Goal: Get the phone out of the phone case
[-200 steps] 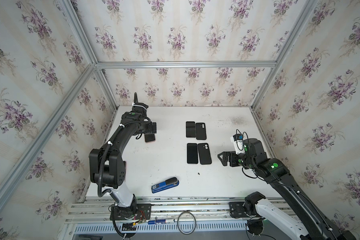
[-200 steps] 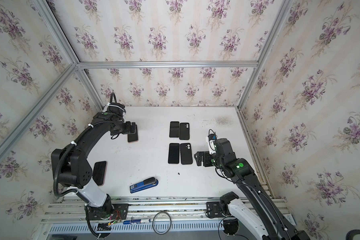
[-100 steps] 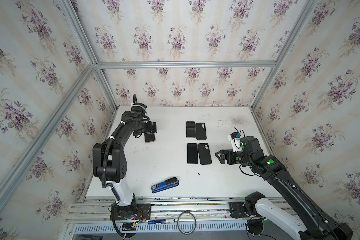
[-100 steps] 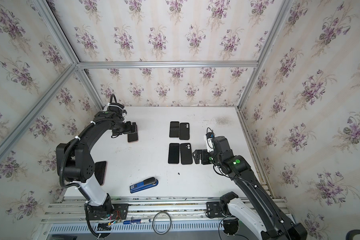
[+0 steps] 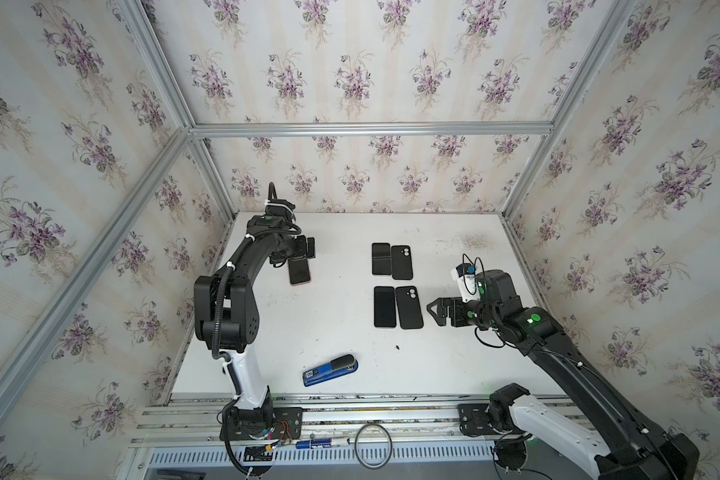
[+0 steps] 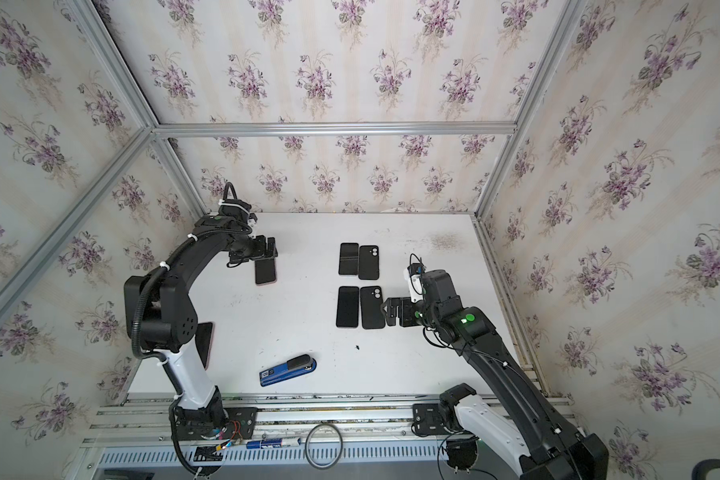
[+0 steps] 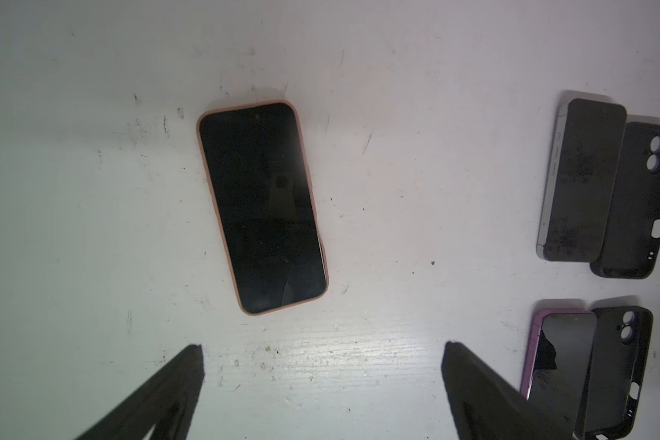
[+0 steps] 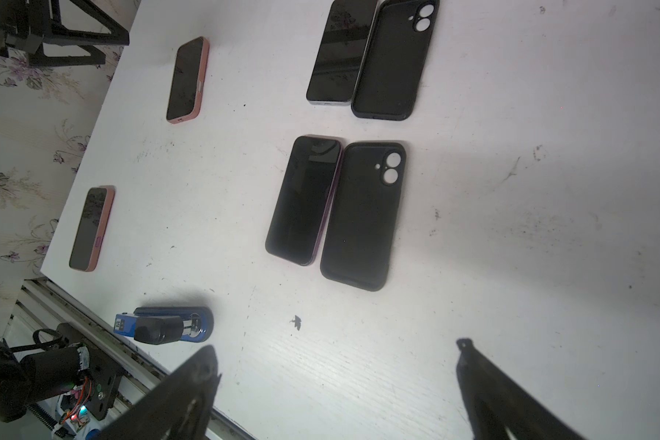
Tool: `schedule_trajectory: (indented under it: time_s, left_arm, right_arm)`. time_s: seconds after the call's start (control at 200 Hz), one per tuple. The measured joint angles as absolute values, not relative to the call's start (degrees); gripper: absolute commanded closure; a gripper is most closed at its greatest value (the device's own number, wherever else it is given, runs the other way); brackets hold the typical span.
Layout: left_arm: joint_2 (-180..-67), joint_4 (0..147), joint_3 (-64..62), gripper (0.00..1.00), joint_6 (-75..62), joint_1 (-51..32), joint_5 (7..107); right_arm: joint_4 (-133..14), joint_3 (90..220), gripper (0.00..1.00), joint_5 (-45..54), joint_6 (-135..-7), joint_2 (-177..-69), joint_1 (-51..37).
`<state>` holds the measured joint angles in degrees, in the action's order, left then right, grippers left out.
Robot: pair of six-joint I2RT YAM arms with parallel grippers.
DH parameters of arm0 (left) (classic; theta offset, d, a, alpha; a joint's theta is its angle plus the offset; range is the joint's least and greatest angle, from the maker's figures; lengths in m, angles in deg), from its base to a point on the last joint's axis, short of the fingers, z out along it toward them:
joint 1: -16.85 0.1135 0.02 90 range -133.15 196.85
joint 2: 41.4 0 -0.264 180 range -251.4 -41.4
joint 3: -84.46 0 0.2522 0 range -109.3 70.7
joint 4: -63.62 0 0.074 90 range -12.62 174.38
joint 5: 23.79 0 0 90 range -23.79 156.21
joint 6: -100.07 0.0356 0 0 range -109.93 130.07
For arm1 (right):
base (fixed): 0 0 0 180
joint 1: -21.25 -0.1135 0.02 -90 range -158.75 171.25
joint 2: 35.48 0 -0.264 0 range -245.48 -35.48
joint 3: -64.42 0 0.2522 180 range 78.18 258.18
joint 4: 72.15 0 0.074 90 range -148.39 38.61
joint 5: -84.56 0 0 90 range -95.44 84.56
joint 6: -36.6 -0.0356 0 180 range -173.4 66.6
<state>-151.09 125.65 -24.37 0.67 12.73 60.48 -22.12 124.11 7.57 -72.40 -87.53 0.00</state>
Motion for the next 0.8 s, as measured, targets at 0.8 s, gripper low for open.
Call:
schedule_trajectory:
  time_s: [0.8]
  left_arm:
    - [-159.07,128.58,-30.08,0.0,-1.8,12.75,66.9]
  right_arm:
    - [-26.16,123.04,0.0,10.88,-74.11,-89.87,0.0]
